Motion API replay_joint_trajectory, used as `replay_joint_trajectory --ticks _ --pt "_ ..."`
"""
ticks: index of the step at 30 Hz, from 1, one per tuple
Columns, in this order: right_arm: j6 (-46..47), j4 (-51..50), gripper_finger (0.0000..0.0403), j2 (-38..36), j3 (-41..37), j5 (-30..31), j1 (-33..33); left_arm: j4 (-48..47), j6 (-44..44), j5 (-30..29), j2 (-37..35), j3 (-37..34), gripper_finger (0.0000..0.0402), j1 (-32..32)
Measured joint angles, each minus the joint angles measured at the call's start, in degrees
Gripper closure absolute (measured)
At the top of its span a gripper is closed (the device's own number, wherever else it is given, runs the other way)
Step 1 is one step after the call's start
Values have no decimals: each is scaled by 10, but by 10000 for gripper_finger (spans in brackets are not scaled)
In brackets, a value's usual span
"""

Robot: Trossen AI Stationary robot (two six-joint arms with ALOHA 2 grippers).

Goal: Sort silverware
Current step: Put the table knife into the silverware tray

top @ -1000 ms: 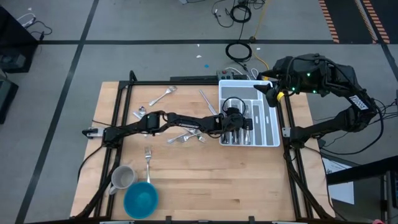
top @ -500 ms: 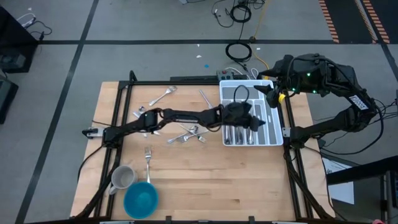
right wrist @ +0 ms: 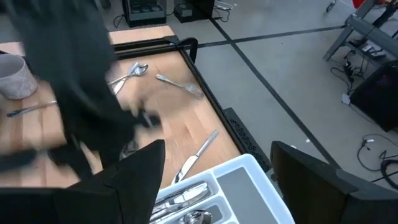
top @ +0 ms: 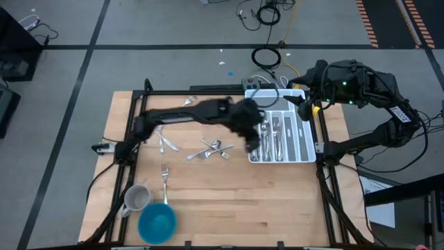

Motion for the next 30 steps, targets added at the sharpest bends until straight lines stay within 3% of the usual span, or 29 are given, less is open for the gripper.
replay_joint_trajectory --ticks 4,8,11,15,17,24,30 --pt "-2 7 117 0 0 3 0 -148 92 -95 -107 0 311 -20" --pt "22 9 117 3 0 1 0 -252 106 -206 -201 0 311 -53" --pt "33 9 117 13 0 1 -1 -312 68 -297 -267 0 311 -81" --pt "30 27 117 34 0 1 -1 -406 -30 -374 -338 0 311 -115" --pt "12 45 117 49 0 1 -1 -419 -77 -386 -366 -5 311 -128" --pt "-101 133 117 123 0 4 -2 -418 -107 -364 -449 -26 311 -150" --pt "-167 176 117 189 0 69 -2 -418 -119 -362 -482 -30 311 -154"
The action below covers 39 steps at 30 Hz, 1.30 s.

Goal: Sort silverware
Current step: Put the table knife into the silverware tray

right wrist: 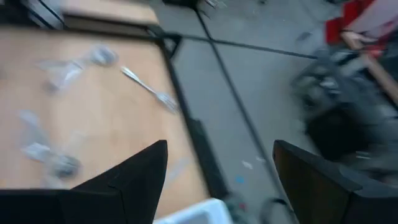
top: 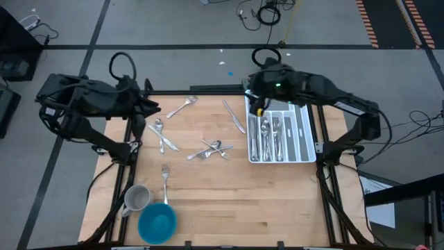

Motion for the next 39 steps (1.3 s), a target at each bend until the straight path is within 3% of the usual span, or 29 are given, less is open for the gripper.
replay_joint_trajectory --ticks 9,13,16,19,26,31,35,39 --pt "-72 21 117 65 0 169 -11 0 104 -24 -1 0 311 2" --pt "-47 22 117 87 0 169 -18 8 148 -37 12 0 311 2" --pt "-17 21 117 103 0 168 -22 31 153 -111 22 0 311 2" --pt "-11 17 117 111 0 125 -25 23 120 -151 28 0 311 3" --pt "3 17 117 111 0 -47 -37 1 104 -162 13 0 311 46" --pt "43 2 117 114 0 -90 -58 0 52 -160 -52 0 311 99" --pt "90 -44 117 143 0 -160 -75 0 1 -156 -119 0 311 115" --pt "97 -65 117 185 0 -155 -78 1 -39 -156 -191 -27 311 115"
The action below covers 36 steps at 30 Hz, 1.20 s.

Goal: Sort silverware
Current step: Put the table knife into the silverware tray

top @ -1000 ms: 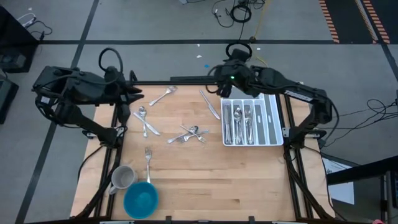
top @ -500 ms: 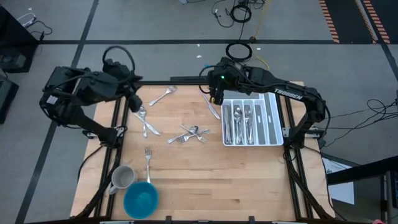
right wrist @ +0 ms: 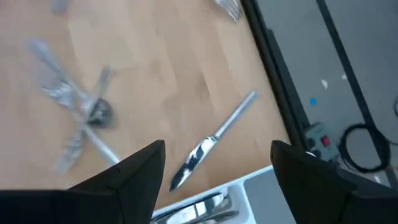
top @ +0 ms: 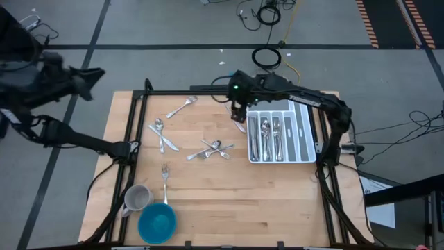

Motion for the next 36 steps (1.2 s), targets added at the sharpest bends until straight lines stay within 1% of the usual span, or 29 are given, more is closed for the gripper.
replay_joint_trajectory --ticks 3,7,9,12,16,17,19,21,29,36 --pt "5 37 117 39 0 27 -8 -1 -40 0 -51 -55 311 0" --pt "66 87 117 85 0 28 -28 -1 -94 1 -105 -150 311 0" --pt "92 85 117 106 0 34 -37 -2 -116 1 -124 -199 311 0" --pt "103 63 117 132 0 58 -46 -2 -141 3 -139 -265 311 0" --pt "115 54 117 156 -1 51 -55 -1 -157 23 -144 -322 311 0" --pt "121 52 117 161 -1 47 -57 -1 -157 31 -143 -330 311 0" --pt "142 49 117 171 -1 19 -62 7 -157 46 -142 -345 311 0" --pt "160 38 117 181 -1 -2 -68 18 -157 50 -142 -356 311 0" --pt "182 33 117 214 -1 -26 -87 20 -157 50 -145 -360 311 0" --pt "204 45 117 216 0 -35 -90 20 -157 49 -146 -360 311 0"
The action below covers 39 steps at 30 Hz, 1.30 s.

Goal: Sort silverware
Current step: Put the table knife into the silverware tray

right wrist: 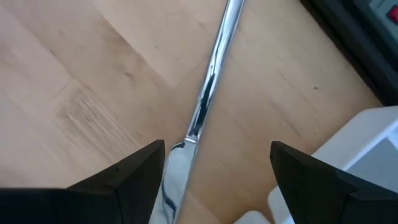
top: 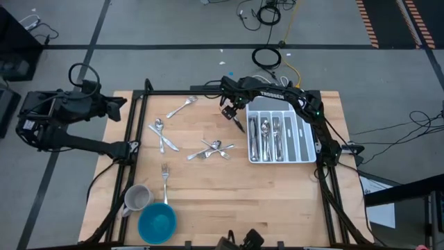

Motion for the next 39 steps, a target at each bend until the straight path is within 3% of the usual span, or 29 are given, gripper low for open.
replay_joint_trajectory --ticks 17,22,30,39 --pt "56 0 130 72 4 -3 14 0 0 -7 0 0 311 0" --pt "51 -14 196 93 5 -24 13 0 0 -7 0 0 311 0" --pt "46 -29 376 100 11 -42 14 0 1 -11 0 0 311 0" --pt "20 -92 399 108 69 -51 7 0 7 -11 0 0 311 0"
